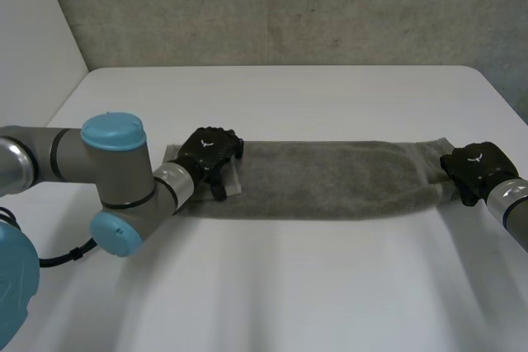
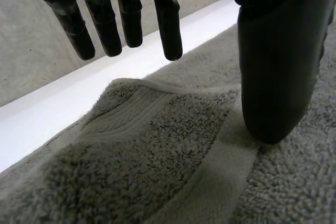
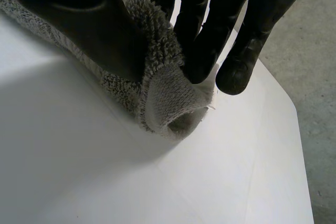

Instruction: Fold the towel.

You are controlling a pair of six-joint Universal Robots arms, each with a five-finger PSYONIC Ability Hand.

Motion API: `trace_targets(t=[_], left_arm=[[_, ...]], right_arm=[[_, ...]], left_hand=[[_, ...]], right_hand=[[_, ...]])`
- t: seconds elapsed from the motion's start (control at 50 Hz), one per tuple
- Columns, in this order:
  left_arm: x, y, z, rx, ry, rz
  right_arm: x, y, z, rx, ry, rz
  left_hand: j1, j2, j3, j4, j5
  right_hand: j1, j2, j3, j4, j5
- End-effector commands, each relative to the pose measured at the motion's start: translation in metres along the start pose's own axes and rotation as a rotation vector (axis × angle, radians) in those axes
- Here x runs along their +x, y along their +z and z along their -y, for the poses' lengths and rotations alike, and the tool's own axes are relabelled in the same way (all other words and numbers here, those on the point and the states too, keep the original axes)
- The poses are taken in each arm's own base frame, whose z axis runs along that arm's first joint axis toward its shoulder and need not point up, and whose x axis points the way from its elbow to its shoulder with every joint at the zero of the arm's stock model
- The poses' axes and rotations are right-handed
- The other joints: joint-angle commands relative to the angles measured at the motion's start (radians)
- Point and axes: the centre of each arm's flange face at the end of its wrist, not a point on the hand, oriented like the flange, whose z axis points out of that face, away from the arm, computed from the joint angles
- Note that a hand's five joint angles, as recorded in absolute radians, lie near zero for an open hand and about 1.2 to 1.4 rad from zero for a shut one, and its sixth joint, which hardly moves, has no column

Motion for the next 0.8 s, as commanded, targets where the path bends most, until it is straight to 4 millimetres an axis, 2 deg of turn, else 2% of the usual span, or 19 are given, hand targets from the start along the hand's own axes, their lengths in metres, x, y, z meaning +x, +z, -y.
trace_targets(t=[0.02, 0.16, 0.2, 0.32, 0.36, 0.38, 0.42, 0.48, 0.58, 0.68, 0.8], left_arm=[[0.001, 0.002, -0.007, -0.013, 0.01, -0.003], [0.0, 0.003, -0.007, -0.013, 0.012, 0.003], [-0.004, 0.005, -0.003, -0.001, 0.017, 0.029], [-0.017, 0.011, -0.003, -0.005, 0.052, 0.129], [-0.032, 0.015, -0.004, -0.024, 0.108, 0.221], [-0.032, 0.015, -0.004, -0.024, 0.108, 0.222], [-0.051, 0.014, -0.002, -0.038, 0.143, 0.307], [-0.06, 0.012, -0.001, -0.042, 0.141, 0.338], [-0.062, -0.002, 0.028, 0.021, 0.081, 0.34], [-0.062, -0.009, 0.044, 0.073, 0.026, 0.329], [-0.065, -0.007, 0.046, 0.083, 0.028, 0.333]], right_arm=[[0.0, 0.0, 0.0, -0.002, 0.001, 0.001], [0.0, 0.0, 0.0, -0.002, 0.001, 0.001], [0.0, 0.0, 0.0, -0.002, -0.001, 0.001], [0.0, 0.0, 0.0, -0.002, 0.001, 0.001], [0.0, 0.0, 0.0, -0.002, 0.001, 0.001], [0.0, 0.0, 0.0, -0.002, 0.001, 0.001], [-0.001, -0.001, 0.0, -0.003, 0.001, 0.002], [-0.001, -0.001, -0.001, -0.003, 0.001, 0.002], [-0.001, -0.001, -0.001, -0.004, 0.001, 0.003], [-0.001, -0.003, -0.001, -0.005, 0.002, 0.004], [-0.001, -0.004, 0.0, -0.004, 0.001, 0.003]], left_hand=[[0.013, 0.02, 0.018, 0.024, 0.009], [0.087, 0.093, 0.091, 0.097, 0.083], [0.224, 0.231, 0.229, 0.234, 0.22], [0.257, 0.264, 0.262, 0.267, 0.253], [0.248, 0.255, 0.253, 0.258, 0.244], [0.248, 0.255, 0.253, 0.258, 0.244], [0.248, 0.255, 0.253, 0.258, 0.244], [0.248, 0.255, 0.253, 0.258, 0.244], [0.245, 0.252, 0.25, 0.256, 0.241], [0.237, 0.243, 0.241, 0.247, 0.232], [0.236, 0.243, 0.241, 0.247, 0.232]], right_hand=[[0.08, 0.081, 0.065, 0.053, 0.063], [0.08, 0.081, 0.065, 0.053, 0.063], [0.08, 0.081, 0.065, 0.053, 0.063], [0.08, 0.081, 0.065, 0.053, 0.063], [0.08, 0.081, 0.065, 0.053, 0.063], [0.08, 0.081, 0.065, 0.053, 0.063], [0.08, 0.081, 0.065, 0.053, 0.063], [0.08, 0.081, 0.065, 0.053, 0.063], [0.08, 0.081, 0.065, 0.053, 0.063], [0.08, 0.081, 0.065, 0.053, 0.063], [0.08, 0.081, 0.065, 0.053, 0.063]])
